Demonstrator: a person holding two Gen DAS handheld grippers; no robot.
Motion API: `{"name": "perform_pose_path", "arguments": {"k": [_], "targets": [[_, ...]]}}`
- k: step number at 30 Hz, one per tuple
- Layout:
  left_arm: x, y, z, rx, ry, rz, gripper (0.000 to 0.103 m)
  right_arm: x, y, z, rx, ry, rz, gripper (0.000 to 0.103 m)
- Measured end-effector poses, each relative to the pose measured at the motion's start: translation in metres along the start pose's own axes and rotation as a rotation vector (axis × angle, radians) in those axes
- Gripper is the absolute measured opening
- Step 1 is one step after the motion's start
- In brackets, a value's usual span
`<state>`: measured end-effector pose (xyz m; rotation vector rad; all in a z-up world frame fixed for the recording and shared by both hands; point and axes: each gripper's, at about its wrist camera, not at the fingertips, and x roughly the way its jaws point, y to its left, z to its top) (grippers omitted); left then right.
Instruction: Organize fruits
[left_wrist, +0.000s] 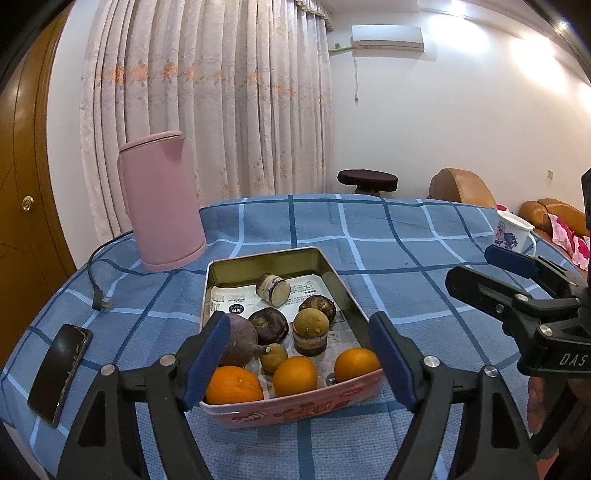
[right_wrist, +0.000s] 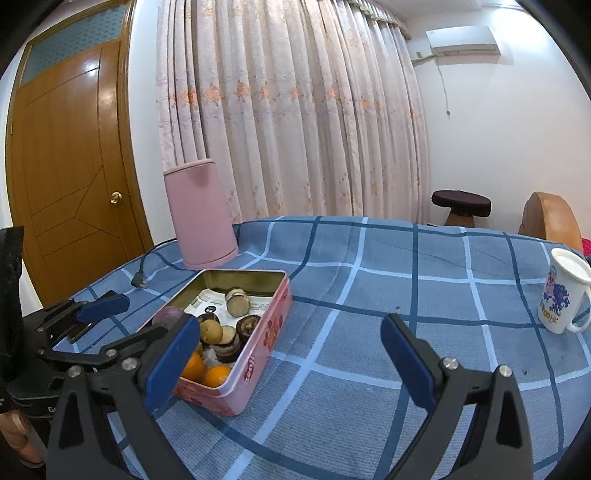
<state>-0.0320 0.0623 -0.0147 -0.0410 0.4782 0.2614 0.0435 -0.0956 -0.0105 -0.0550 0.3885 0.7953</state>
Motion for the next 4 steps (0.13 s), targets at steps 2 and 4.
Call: {"name": "perform_pose_path", "arguments": {"k": [2,4], "targets": [[-0.0006,-0.0022,0.0002,0.003,-0.007,-0.003,0.079,-0.0016,-0.0021,-0.0015,-0.001,0.000,-0.007,0.101],[-0.0002,-0.0043,0.0005,0.003,-0.004,-0.019,0.079,-0.0041,-0.0067,-0.0022,0.001,0.003,-0.020,0.101]]}}
